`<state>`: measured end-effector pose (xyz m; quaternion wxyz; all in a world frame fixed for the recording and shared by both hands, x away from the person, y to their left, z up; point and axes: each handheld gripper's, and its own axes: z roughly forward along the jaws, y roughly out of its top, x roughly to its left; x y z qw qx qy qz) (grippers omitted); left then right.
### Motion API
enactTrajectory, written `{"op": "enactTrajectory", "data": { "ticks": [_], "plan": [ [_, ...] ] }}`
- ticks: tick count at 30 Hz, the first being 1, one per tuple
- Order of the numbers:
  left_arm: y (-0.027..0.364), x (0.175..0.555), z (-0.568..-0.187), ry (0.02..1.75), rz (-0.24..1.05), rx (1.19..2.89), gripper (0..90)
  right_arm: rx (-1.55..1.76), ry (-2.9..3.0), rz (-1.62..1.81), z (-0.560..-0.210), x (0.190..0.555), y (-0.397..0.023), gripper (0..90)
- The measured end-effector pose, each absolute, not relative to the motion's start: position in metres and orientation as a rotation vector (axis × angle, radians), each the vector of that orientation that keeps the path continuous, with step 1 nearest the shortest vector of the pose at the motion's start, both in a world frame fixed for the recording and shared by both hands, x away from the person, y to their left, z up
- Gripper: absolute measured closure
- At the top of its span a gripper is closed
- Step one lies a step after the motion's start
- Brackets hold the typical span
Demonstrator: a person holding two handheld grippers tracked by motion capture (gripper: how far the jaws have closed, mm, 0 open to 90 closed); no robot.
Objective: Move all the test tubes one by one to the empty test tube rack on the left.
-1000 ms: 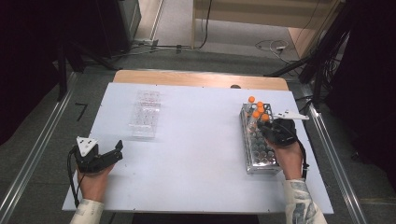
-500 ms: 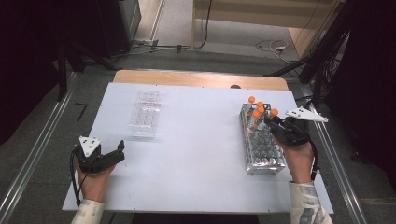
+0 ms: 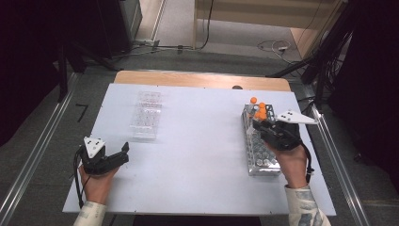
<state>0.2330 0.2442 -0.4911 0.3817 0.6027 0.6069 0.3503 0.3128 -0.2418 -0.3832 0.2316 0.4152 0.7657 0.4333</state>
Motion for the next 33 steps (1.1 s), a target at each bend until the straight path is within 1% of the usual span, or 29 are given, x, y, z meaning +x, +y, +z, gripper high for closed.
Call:
{"op": "enactTrajectory", "data": {
  "ticks": [6,11,13,16,22,27,33],
  "plan": [
    [0.237,0.232,-0.485,1.525,0.897,1.551,5.6,1.071,2.194,1.176,-0.394,0.315,-0.206,72.1],
    [0.235,0.233,-0.482,1.508,0.865,1.543,5.6,1.018,2.251,1.169,-0.402,0.317,-0.179,72.1],
    [0.232,0.233,-0.481,1.489,0.867,1.542,8.6,1.008,2.259,1.168,-0.403,0.318,-0.174,72.1],
    [0.227,0.235,-0.479,1.475,0.841,1.555,8.5,0.994,2.298,1.157,-0.413,0.320,-0.154,72.1],
    [0.216,0.237,-0.473,1.429,0.805,1.577,10.4,0.972,2.324,1.180,-0.423,0.323,-0.130,72.1],
    [0.199,0.242,-0.463,1.375,0.745,1.611,10.4,0.953,2.355,1.175,-0.434,0.327,-0.113,72.1],
    [0.185,0.249,-0.453,1.331,0.734,1.623,10.4,0.946,2.369,1.173,-0.440,0.332,-0.099,72.1]
  ]
}}
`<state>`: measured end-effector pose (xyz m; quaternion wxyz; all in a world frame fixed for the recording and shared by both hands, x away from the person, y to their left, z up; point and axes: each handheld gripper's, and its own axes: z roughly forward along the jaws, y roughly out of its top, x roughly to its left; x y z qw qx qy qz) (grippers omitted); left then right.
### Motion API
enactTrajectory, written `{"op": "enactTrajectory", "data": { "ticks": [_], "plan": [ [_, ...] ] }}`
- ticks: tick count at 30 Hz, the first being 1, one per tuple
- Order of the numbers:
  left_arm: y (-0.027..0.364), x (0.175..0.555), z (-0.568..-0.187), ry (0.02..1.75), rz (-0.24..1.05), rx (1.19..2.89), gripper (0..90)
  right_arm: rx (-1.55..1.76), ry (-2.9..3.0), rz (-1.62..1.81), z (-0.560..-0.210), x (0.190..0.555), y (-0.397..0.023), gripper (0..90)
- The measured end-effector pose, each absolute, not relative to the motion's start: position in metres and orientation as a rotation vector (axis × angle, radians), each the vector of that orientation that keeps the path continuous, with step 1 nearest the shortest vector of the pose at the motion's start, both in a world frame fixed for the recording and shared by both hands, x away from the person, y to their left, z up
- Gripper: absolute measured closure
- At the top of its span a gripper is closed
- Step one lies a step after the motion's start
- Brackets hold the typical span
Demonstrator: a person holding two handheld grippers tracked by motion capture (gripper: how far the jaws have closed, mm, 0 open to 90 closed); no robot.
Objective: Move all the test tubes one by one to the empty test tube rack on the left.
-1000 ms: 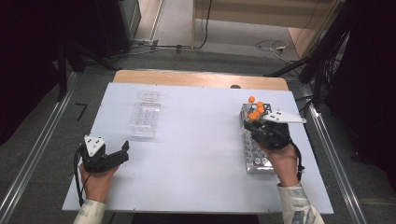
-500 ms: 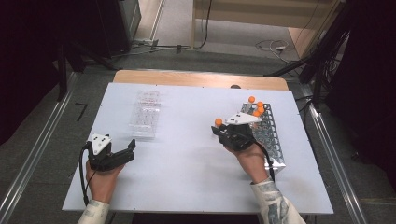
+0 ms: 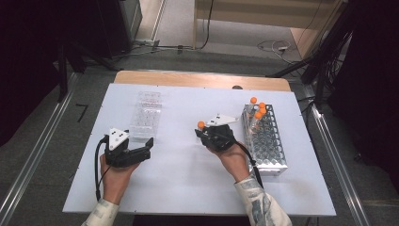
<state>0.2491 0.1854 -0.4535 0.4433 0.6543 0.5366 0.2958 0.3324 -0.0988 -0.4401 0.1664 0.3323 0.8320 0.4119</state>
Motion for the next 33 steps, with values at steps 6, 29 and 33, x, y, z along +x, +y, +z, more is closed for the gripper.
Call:
{"op": "enactTrajectory", "data": {
  "ticks": [6,29,33],
  "plan": [
    [0.165,0.266,-0.441,1.282,0.718,1.654,10.4,0.924,2.384,1.172,-0.441,0.336,-0.083,72.1],
    [0.119,0.316,-0.419,1.049,0.608,1.752,41.9,0.878,2.420,1.163,-0.435,0.355,-0.044,72.1],
    [0.117,0.322,-0.423,1.047,0.604,1.743,49.1,0.868,2.428,1.172,-0.434,0.355,-0.041,72.1]
  ]
}}
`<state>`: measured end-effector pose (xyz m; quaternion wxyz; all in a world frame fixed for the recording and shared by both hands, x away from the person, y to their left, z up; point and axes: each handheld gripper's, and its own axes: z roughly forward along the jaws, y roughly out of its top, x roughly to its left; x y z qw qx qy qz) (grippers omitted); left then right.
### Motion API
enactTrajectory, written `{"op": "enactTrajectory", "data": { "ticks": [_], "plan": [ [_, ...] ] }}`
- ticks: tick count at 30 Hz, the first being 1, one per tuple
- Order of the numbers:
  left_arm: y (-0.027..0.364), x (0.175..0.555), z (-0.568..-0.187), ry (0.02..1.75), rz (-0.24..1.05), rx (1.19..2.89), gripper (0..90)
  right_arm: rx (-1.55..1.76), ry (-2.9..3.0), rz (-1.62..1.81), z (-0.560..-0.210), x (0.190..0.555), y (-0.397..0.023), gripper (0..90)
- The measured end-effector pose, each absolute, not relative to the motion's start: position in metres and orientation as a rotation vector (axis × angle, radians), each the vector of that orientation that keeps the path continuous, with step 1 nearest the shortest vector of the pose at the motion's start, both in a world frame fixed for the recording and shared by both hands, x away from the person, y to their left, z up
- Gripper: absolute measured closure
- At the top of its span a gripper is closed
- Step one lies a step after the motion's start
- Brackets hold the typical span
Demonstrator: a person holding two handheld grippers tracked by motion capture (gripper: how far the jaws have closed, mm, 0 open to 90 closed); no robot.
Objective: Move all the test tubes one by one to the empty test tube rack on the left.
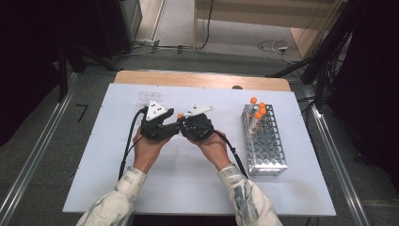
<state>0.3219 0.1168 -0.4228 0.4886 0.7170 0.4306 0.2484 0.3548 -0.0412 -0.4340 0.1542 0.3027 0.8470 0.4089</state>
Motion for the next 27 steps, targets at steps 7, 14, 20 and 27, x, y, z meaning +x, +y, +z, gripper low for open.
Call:
{"op": "enactTrajectory", "data": {
  "ticks": [7,14,20,27],
  "plan": [
    [0.115,0.327,-0.427,1.024,0.568,1.754,58.8,0.889,2.433,1.175,-0.435,0.359,-0.043,72.1],
    [0.113,0.332,-0.427,0.994,0.539,1.777,69.2,0.912,2.432,1.172,-0.436,0.361,-0.045,72.1],
    [0.112,0.336,-0.423,0.994,0.513,1.798,70.1,0.917,2.428,1.177,-0.435,0.363,-0.048,72.0],
    [0.111,0.337,-0.422,0.986,0.511,1.788,70.4,0.920,2.422,1.189,-0.433,0.363,-0.051,71.8]
  ]
}}
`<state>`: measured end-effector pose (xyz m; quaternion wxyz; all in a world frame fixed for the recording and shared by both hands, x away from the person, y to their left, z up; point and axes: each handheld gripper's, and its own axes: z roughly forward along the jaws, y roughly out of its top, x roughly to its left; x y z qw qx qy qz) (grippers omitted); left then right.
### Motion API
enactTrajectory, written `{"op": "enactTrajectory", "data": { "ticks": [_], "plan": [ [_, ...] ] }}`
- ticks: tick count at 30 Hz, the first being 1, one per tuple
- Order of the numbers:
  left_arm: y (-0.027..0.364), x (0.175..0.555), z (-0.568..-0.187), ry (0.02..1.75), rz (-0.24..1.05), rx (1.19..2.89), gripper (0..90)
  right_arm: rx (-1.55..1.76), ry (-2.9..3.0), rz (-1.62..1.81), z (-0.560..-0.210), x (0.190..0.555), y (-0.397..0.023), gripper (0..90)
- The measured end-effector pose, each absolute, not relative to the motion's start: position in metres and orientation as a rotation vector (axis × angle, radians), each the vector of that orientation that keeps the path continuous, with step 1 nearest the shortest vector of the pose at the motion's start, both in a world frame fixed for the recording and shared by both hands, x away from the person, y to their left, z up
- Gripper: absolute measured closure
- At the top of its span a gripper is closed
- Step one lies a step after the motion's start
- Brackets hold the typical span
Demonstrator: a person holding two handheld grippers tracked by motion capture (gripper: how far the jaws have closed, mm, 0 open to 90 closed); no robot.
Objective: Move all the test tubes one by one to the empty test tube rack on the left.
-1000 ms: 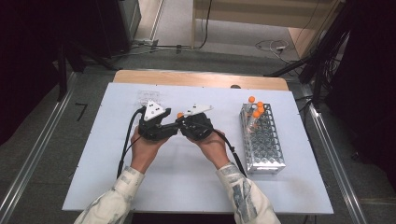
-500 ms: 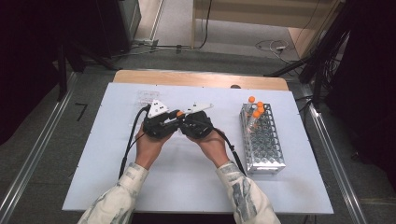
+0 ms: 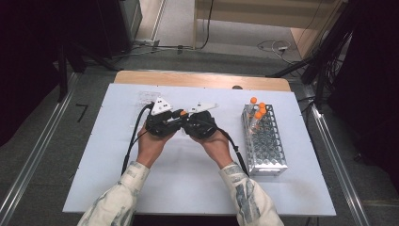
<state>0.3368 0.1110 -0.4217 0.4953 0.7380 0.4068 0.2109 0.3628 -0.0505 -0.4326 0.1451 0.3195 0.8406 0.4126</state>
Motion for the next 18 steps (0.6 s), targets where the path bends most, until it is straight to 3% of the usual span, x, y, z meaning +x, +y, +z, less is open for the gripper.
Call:
{"op": "enactTrajectory", "data": {
  "ticks": [5,11,18],
  "plan": [
    [0.112,0.339,-0.420,0.996,0.496,1.776,70.5,0.922,2.419,1.198,-0.432,0.363,-0.052,69.5],
    [0.120,0.342,-0.416,1.023,0.499,1.746,70.4,0.942,2.401,1.217,-0.429,0.363,-0.055,44.8],
    [0.130,0.345,-0.411,1.050,0.524,1.714,70.4,0.960,2.395,1.212,-0.427,0.359,-0.058,32.2]
  ]
}}
